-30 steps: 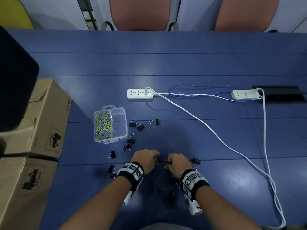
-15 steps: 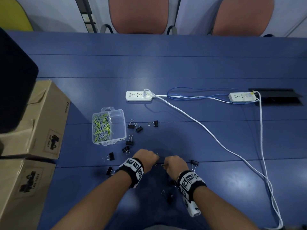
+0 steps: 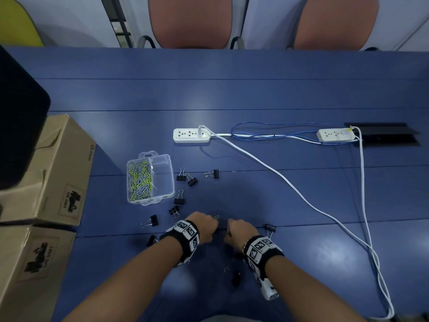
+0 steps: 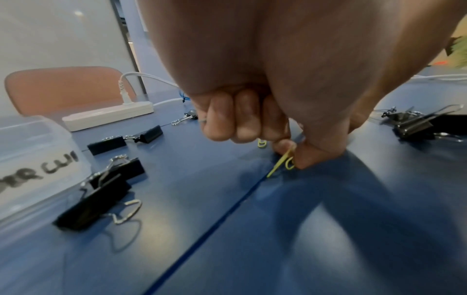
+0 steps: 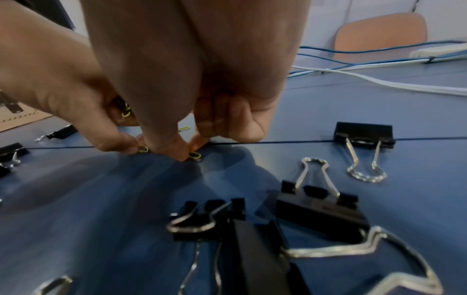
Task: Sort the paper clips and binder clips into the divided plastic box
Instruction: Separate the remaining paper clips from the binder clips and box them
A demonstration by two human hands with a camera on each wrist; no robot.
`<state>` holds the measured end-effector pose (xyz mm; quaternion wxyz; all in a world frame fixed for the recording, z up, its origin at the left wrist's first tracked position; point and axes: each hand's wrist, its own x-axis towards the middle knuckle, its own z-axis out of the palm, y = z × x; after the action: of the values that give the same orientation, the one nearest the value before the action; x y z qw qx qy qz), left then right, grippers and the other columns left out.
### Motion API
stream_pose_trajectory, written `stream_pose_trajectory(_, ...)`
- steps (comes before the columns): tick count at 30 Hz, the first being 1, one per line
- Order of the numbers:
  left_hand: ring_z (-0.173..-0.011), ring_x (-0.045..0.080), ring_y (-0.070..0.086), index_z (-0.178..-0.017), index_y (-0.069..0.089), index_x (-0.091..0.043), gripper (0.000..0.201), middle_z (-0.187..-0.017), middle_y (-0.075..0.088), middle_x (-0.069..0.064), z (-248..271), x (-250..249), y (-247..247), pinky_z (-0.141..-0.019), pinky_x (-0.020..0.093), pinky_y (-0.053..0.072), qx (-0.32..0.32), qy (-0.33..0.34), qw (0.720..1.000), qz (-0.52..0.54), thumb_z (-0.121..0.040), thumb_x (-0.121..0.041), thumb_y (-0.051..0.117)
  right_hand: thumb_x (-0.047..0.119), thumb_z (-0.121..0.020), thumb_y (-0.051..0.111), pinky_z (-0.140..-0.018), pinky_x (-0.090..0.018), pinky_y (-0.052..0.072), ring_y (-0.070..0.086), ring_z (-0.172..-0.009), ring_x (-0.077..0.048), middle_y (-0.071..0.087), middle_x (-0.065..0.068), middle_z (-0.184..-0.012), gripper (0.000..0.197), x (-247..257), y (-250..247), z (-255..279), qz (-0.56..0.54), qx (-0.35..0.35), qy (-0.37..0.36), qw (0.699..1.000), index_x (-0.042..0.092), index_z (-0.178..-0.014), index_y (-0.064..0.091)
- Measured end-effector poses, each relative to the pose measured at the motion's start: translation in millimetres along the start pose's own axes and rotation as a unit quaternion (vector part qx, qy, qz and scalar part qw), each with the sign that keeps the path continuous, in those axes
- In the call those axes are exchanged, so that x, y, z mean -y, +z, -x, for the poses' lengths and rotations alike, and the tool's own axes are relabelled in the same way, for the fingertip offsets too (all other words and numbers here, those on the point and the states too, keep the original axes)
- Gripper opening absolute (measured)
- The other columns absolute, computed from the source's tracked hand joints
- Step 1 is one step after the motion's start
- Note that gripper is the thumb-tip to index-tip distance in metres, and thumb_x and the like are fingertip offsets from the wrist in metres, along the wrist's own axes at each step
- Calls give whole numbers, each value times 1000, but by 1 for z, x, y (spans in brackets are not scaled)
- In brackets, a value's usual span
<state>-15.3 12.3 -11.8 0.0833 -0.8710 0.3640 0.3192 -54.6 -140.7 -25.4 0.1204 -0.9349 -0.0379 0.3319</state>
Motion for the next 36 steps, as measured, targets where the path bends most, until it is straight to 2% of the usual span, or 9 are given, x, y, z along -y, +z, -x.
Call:
stream_pose_trajectory(10,-104,36,62,-124,47,-4,29,-115,61,16,9,8,26,-79,44,50,-42,-5,996,75,-95,-2,46,29,-89,47,-69,-34,41,62,-95,-33,64,-14,-108,29,3,2,3,73,-4,-46,996,8,-107,52)
stream_pose_trajectory(14,-94,32,59,-107,49,-9,20,-106,59,14,9,16,32,-73,37,43,-63,-28,977,201,-90,0,45,34,-89,45,-64,-31,41,56,-71,-27,57,-6,-70,29,-2,-4,4,-98,-35,-27,994,16,-67,50)
stream_pose_trajectory(17,-71,15,58,-85,49,-17,15,-81,61,2,10,26,30,-66,27,41,-138,-85,883,440,-93,-4,47,24,-84,48,-51,-30,24,26,-50,-17,29,0,-54,36,1,-17,2,-387,-24,78,918,22,-55,29)
stream_pose_trajectory(19,-49,4,48,-78,50,-16,21,-64,55,-2,13,25,23,-53,23,39,-171,-109,771,604,-96,-7,52,22,-83,47,-48,-25,12,13,-48,-15,21,2,-53,33,2,-22,2,-560,19,137,817,25,-57,28)
stream_pose_trajectory(21,-40,6,34,-74,47,-13,26,-57,45,1,15,24,17,-41,17,28,-145,-110,627,758,-98,-4,49,21,-85,47,-47,-24,10,12,-49,-15,20,2,-54,28,3,-26,1,-647,50,145,747,24,-62,31)
stream_pose_trajectory(23,-42,9,26,-74,45,-14,25,-56,41,2,18,25,12,-41,16,20,-95,-92,500,856,-96,-2,44,20,-87,48,-44,-22,16,22,-46,-15,30,-1,-53,19,4,-29,1,-687,54,142,710,19,-69,42)
stream_pose_trajectory(25,-47,12,23,-74,47,-15,19,-57,39,3,20,25,9,-43,19,18,-53,-76,423,901,-91,-6,44,21,-85,49,-42,-22,19,28,-45,-16,37,-4,-54,16,6,-31,0,-707,70,134,691,17,-70,45)
stream_pose_trajectory(32,-48,13,9,-61,32,-14,5,-48,26,3,23,24,4,-47,23,8,-20,10,307,951,-64,-11,35,18,-78,41,-35,-16,15,20,-42,-13,30,-3,-54,19,9,-37,-2,-739,135,102,652,19,-59,39)
stream_pose_trajectory(36,-47,13,7,-59,29,-14,7,-46,23,2,25,26,6,-48,21,5,-40,14,302,952,-59,-13,36,8,-72,33,-38,-16,15,21,-42,-13,34,-4,-56,17,11,-33,-6,-749,120,104,643,13,-66,49)
